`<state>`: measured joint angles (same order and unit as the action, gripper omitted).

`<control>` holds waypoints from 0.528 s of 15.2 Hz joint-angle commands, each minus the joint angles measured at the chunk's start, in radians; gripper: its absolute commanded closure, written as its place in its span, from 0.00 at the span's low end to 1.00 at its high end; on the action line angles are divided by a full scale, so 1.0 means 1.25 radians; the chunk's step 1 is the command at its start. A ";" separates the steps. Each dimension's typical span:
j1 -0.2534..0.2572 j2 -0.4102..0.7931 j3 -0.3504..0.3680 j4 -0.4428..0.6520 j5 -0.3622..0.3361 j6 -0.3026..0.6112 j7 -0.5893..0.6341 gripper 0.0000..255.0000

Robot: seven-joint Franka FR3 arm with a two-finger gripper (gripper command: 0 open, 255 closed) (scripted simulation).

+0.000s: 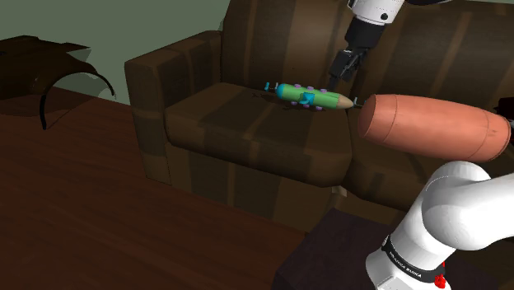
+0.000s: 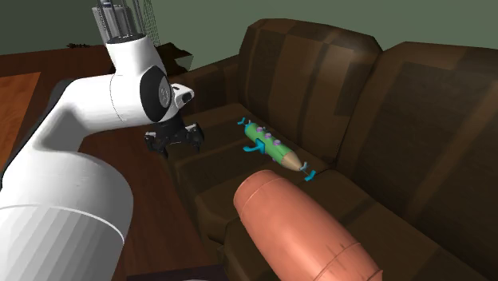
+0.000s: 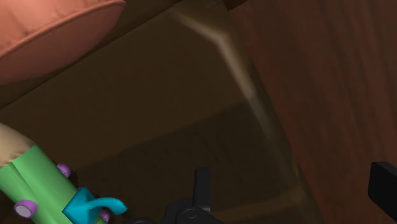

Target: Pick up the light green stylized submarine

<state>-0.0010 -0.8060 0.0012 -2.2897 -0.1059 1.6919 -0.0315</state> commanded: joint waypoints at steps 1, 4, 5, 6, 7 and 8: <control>0.000 0.000 0.000 0.000 0.000 0.000 0.000 0.00; -0.029 0.093 -0.009 0.041 0.001 0.038 0.048 0.00; -0.038 0.124 -0.012 0.056 0.001 0.049 0.064 0.00; -0.047 0.154 -0.015 0.072 0.002 0.059 0.079 0.00; -0.056 0.185 -0.019 0.088 0.002 0.068 0.094 0.00; -0.064 0.215 -0.023 0.105 0.003 0.076 0.109 0.00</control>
<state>-0.0695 -0.5797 -0.0211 -2.1859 -0.1022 1.7782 0.0875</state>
